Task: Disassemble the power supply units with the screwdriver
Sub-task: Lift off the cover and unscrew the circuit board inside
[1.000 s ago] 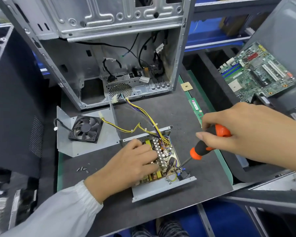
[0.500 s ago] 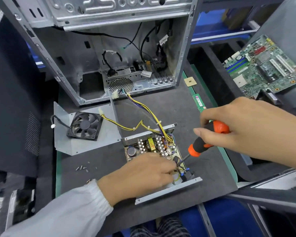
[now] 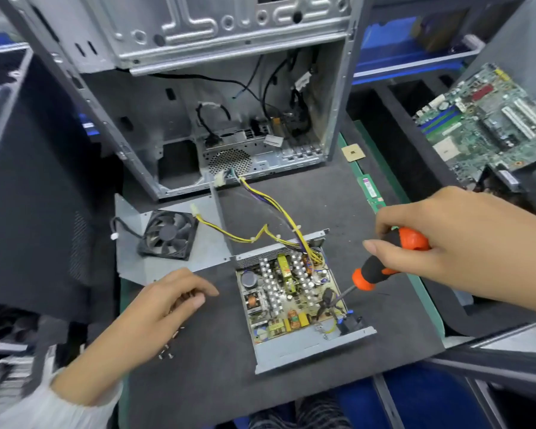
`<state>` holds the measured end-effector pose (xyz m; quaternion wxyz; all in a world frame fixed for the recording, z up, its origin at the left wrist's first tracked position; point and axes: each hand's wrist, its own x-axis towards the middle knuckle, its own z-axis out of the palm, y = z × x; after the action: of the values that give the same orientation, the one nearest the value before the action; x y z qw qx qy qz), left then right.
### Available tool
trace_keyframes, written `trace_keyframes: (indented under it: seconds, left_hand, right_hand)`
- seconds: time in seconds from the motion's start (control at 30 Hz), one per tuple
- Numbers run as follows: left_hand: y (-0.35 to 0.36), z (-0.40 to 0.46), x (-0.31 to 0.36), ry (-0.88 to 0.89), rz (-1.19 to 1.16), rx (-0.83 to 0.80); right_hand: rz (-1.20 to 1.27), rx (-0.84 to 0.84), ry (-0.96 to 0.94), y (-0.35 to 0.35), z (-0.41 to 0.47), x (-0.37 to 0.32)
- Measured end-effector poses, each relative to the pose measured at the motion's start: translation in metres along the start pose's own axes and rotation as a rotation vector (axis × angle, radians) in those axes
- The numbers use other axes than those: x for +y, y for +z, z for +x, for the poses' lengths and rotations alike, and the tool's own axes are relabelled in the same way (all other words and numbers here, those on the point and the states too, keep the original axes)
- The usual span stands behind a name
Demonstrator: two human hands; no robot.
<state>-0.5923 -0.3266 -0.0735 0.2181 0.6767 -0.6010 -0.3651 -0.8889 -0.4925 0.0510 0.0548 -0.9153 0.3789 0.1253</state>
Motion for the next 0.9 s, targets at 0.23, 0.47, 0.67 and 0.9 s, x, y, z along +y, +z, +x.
trace_keyframes:
  seconds: [0.23,0.47,0.67,0.9]
  left_hand:
    - [0.028,-0.024,-0.043,-0.103,0.052,0.290]
    - [0.038,-0.024,-0.049,0.011,0.146,0.271]
    - [0.035,-0.024,-0.022,0.052,0.043,0.385]
    - [0.046,-0.010,0.051,0.244,0.159,0.334]
  right_hand:
    - [0.089,0.125,-0.029,0.005,0.005,-0.010]
    - [0.146,0.305,0.003,-0.003,-0.003,-0.008]
    - [0.374,0.355,-0.002,-0.002,-0.015,-0.005]
    - [0.878,0.131,-0.107,0.031,0.013,-0.047]
